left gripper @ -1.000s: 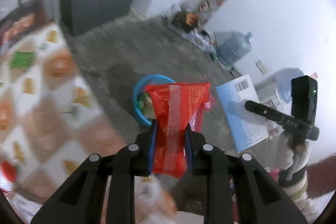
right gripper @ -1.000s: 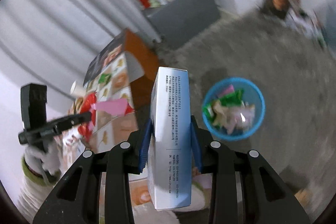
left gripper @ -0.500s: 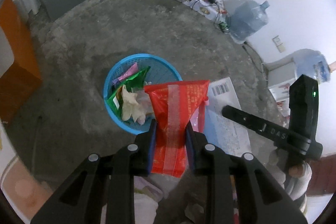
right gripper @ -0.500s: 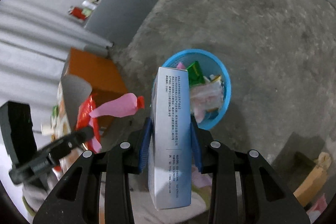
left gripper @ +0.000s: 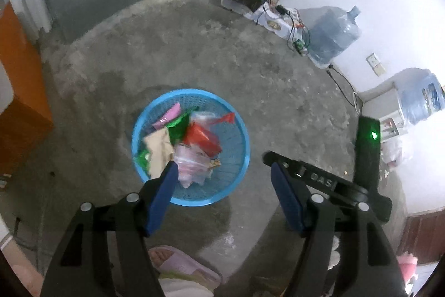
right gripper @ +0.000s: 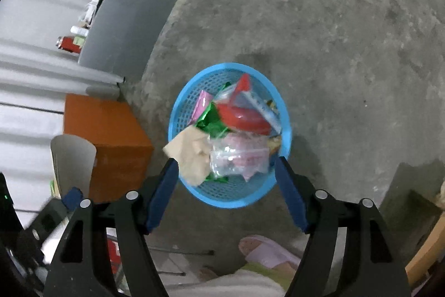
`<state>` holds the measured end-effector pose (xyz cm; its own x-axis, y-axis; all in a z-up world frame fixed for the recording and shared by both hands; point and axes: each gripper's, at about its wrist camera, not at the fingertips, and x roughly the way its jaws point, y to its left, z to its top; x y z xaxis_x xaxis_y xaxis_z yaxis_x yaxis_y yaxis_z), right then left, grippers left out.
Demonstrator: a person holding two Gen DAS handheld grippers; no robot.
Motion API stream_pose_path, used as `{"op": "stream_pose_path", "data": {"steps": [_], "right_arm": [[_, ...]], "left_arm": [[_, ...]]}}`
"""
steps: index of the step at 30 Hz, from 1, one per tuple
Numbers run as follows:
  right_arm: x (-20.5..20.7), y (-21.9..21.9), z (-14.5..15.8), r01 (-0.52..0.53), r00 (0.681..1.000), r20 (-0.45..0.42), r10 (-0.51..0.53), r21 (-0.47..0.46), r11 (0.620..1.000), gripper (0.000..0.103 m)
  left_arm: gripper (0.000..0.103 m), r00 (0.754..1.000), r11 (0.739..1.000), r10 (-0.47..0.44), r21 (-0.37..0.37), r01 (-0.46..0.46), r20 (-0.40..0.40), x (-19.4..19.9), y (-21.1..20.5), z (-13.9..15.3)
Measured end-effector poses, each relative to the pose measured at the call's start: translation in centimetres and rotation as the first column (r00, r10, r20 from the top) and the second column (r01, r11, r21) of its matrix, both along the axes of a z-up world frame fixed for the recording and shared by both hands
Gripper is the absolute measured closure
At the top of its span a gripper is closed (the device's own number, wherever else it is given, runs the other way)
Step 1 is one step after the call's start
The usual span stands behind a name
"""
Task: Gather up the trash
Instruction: 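Carry the red wrapper and blue-and-white box over the wastebasket and open both grippers, then move both grippers back to the table toward the grey CABLE box and bottle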
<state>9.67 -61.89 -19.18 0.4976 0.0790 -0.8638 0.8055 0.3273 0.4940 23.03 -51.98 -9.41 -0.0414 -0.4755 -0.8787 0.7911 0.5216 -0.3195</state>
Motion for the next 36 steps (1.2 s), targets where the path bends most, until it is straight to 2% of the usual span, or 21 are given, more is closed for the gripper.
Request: {"op": "stream_pose_path", "data": {"steps": [5,7,9,11,14,17,21,24,26,28,30,31,34,36], "right_arm": [[-2.5,2.0,3.0,-0.015,0.999,0.028,0.018,-0.098,0.995,0.034],[-3.2,3.3,4.3,-0.032,0.999,0.030,0.037,-0.158,0.987,0.029],[-4.1,4.9,5.7,-0.041,0.998,0.035,0.050,-0.214,0.976,0.023],[-5.0,7.0,6.9,-0.051,0.994,0.087,0.073,-0.234,0.971,0.017],[-5.3,10.4,8.7,-0.100,0.981,0.136,0.137,-0.252,0.963,0.012],[-4.5,14.3,11.3,-0.164,0.962,0.157,0.223,-0.319,0.934,0.008],[-2.6,18.9,14.9,-0.238,0.923,0.194,0.333,-0.394,0.888,0.008],[-1.2,21.9,16.7,-0.292,0.882,0.235,0.409,-0.409,0.865,0.008],[0.7,24.5,17.6,-0.355,0.841,0.258,0.475,-0.398,0.846,0.008],[2.6,27.1,17.9,-0.430,0.797,0.270,0.541,-0.375,0.821,0.008],[4.1,30.1,18.2,-0.500,0.753,0.275,0.597,-0.349,0.792,0.008],[5.1,31.6,18.2,-0.539,0.729,0.270,0.629,-0.340,0.770,0.008],[7.3,35.3,17.9,-0.626,0.672,0.255,0.696,-0.308,0.717,0.008],[8.7,37.7,17.6,-0.675,0.636,0.239,0.734,-0.288,0.679,0.008]], "left_arm": [[0.036,0.998,0.995,0.046,-0.091,-0.049,-0.035,-0.2,4.3,3.3],[0.036,0.997,0.987,0.061,-0.146,-0.067,-0.042,-0.7,6.8,4.9],[0.036,0.996,0.971,0.085,-0.220,-0.092,-0.040,-1.6,10.6,6.8],[0.036,0.994,0.958,0.105,-0.265,-0.108,-0.024,-2.3,14.1,8.1],[0.034,0.986,0.934,0.168,-0.319,-0.158,0.003,-3.4,20.7,9.6],[0.032,0.968,0.904,0.249,-0.364,-0.225,0.022,-4.4,27.8,10.7],[0.029,0.908,0.846,0.405,-0.420,-0.330,0.103,-5.5,38.1,12.4],[0.027,0.812,0.772,0.566,-0.434,-0.464,0.140,-5.1,46.8,12.8],[0.027,0.746,0.726,0.648,-0.421,-0.544,0.153,-4.5,51.2,12.3],[0.027,0.678,0.662,0.724,-0.406,-0.630,0.129,-3.8,55.9,11.2],[0.027,0.630,0.606,0.772,-0.397,-0.690,0.084,-3.4,59.3,9.8],[0.027,0.615,0.586,0.786,-0.392,-0.709,0.065,-3.1,60.5,9.2],[0.027,0.593,0.557,0.805,-0.369,-0.744,0.020,-2.7,62.7,7.3],[0.027,0.594,0.552,0.804,-0.361,-0.752,-0.007,-2.1,63.4,6.2]]}}
